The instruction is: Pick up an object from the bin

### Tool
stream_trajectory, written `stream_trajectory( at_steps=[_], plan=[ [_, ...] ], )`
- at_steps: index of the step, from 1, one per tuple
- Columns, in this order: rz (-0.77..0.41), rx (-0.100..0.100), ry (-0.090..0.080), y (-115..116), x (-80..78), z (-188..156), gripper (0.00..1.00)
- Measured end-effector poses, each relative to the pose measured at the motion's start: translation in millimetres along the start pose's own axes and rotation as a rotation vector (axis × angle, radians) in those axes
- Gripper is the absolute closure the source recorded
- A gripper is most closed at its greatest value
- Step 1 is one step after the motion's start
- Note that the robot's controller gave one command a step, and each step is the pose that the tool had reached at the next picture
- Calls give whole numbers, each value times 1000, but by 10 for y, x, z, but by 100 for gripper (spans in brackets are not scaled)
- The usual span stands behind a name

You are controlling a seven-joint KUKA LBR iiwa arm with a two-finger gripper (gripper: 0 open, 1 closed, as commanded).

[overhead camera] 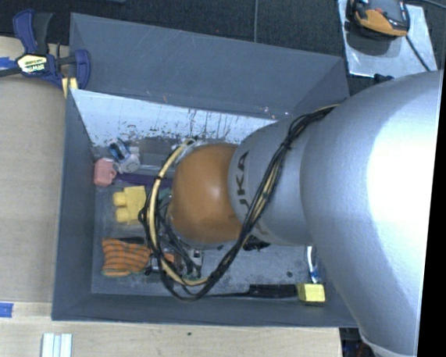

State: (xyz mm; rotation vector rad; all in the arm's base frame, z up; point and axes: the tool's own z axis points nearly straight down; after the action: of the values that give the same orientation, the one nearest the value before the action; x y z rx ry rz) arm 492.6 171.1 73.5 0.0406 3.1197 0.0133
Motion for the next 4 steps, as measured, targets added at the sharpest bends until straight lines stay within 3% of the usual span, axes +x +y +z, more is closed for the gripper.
stream_trajectory(
  at_steps=[3, 4],
  plan=[
    [1, 0, -1, -4, -6, -244, 100],
    [1, 3, 7, -9, 4, -664, 100]
  ],
)
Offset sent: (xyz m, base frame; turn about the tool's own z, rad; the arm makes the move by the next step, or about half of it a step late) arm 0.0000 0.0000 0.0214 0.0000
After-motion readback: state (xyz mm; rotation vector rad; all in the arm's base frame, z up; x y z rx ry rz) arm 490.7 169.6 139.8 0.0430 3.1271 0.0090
